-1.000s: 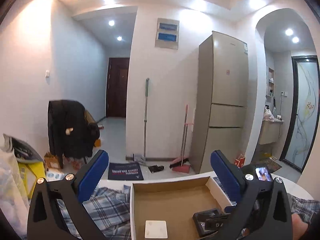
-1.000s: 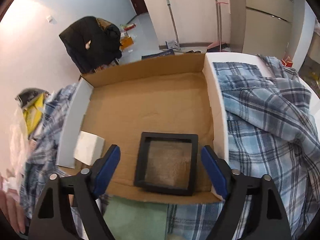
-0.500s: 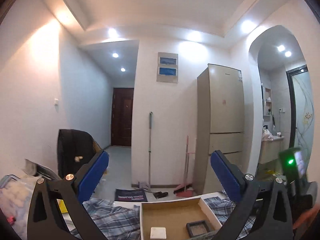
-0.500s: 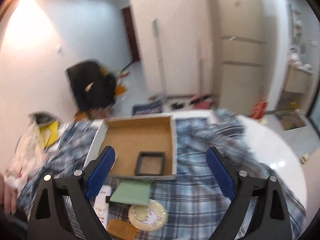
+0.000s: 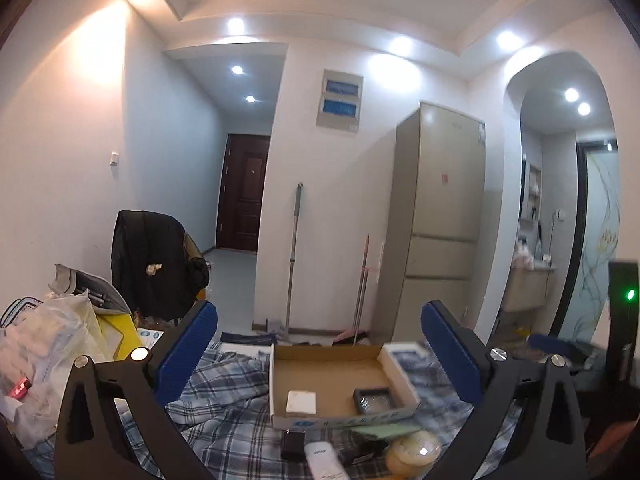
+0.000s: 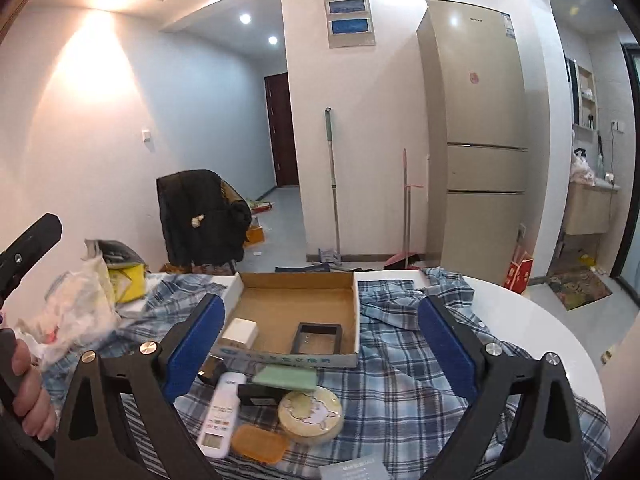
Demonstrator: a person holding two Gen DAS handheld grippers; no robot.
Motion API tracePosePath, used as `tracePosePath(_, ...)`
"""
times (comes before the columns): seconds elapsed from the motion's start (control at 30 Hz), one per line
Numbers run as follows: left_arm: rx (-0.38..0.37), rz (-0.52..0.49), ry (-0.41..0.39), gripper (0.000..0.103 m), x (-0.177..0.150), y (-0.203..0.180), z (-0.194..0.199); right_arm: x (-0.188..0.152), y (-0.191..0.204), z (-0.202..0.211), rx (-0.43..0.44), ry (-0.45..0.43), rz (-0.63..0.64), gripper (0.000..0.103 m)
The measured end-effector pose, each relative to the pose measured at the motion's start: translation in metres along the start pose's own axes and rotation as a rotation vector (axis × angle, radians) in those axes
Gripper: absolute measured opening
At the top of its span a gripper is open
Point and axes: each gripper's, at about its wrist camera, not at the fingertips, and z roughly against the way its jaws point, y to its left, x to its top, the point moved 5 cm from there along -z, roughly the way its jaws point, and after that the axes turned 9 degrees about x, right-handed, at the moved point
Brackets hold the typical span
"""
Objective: Organize rigid objects
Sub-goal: 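Withdraw both grippers from the box, then grasp the round yellow cartoon tin with the right gripper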
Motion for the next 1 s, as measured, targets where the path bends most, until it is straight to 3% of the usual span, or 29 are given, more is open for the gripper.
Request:
tracePosePath(0.13, 0.024, -0.055, 0.016, 0.103, -0.018, -0.009, -0.016, -0.013, -0.002, -0.014, -0.004, 0.028, -0.001, 0.097)
tracePosePath(0.27, 0.021, -0.028, 0.053, 0.103, -0.039, -0.003, -0.035, -0.027, -0.006, -0.030, -0.011, 0.065, 0.001, 0.097)
tracePosePath(0.33, 0.062, -0.017, 0.071, 0.103, -0.053, 0.000, -0.043, -0.035, -0.008, -0.038, -0.013, 0.094, 0.002, 0.097)
tracePosePath(0.53, 0.086, -0.055, 0.108, 0.103, -0.094, 0.002, -0.067, -0.055, -0.016, -0.057, -0.030, 0.171, 0.011, 0.097)
tracePosePath(0.6, 0.097, -0.065, 0.146, 0.103, -0.107, 0.006, -0.077, -0.061, -0.017, -0.063, -0.017, 0.196, 0.016, 0.097)
tracePosePath(0.67, 0.167, -0.057, 0.159, 0.103, -0.111, 0.012, -0.080, -0.068, -0.015, -0.069, 0.052, 0.220, 0.018, 0.097)
tracePosePath(0.87, 0.129, -0.036, 0.183, 0.103, -0.116, 0.015, -0.086, -0.096, -0.012, -0.093, 0.108, 0.365, 0.013, 0.097)
tracePosePath(1.0, 0.128, -0.035, 0.201, 0.103, -0.120, 0.016, -0.089, -0.107, -0.007, -0.100, 0.082, 0.416, 0.062, 0.097)
